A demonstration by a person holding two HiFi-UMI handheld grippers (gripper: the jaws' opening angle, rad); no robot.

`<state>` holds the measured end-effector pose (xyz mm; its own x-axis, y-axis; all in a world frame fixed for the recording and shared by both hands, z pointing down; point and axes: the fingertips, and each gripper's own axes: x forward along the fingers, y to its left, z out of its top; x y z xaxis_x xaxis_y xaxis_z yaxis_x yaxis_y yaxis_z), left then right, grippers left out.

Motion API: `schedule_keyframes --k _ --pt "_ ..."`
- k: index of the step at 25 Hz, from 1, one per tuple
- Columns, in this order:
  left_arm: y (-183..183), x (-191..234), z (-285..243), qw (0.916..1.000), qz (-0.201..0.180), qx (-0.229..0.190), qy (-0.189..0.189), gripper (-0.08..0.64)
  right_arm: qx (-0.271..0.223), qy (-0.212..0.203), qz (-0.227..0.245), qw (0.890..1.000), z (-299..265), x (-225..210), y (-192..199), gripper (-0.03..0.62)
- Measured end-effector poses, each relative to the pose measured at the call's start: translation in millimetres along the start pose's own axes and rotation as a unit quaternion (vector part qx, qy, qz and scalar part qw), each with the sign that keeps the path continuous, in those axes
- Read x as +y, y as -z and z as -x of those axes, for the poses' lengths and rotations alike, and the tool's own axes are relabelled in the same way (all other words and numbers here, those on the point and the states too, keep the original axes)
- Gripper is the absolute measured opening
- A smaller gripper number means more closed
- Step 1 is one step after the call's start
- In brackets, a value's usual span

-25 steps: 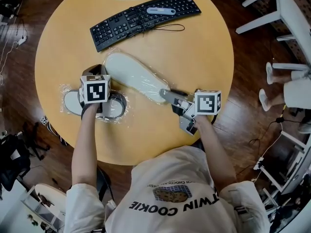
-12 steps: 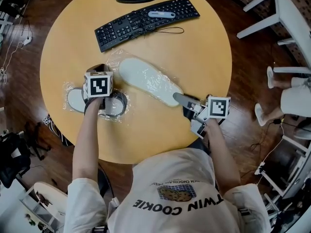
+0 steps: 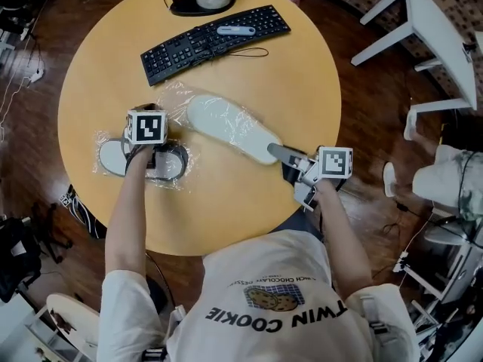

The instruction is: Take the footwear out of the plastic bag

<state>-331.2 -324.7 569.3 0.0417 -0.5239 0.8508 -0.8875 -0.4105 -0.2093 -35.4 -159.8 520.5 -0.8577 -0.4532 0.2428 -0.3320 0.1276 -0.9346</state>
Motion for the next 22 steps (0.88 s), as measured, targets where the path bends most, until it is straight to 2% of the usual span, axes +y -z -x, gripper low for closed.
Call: schedule_keyframes --k 2,4,8,10,11,17,22 --pt "-4 -6 13 0.9998 0.003 -0.013 0.012 0.000 -0.003 0.000 -0.001 1.000 0 1 -1 0.072" --pt "-13 -22 30 0.9987 0.005 -0.043 0.027 0.000 -0.005 0.001 0.000 1.000 1 2 -2 0.072" --pt "-27 -65 48 0.9944 -0.024 -0.082 0.062 0.000 -0.002 0.006 0.019 1.000 3 5 -4 0.072" --pt "-26 -81 43 0.9938 -0.034 -0.077 0.074 0.000 -0.002 0.036 -0.006 0.999 7 -3 -1 0.072" --pt "-23 -87 39 0.9939 -0.038 -0.070 0.077 0.000 -0.001 0.037 -0.008 0.999 8 -4 -1 0.072" --pt "-11 -99 20 0.9949 -0.054 -0.031 0.080 0.000 0.009 -0.013 0.022 1.000 3 9 -3 0.072" --pt "-11 -97 20 0.9965 -0.044 -0.016 0.069 0.000 0.013 0.003 0.018 1.000 11 7 -3 0.072"
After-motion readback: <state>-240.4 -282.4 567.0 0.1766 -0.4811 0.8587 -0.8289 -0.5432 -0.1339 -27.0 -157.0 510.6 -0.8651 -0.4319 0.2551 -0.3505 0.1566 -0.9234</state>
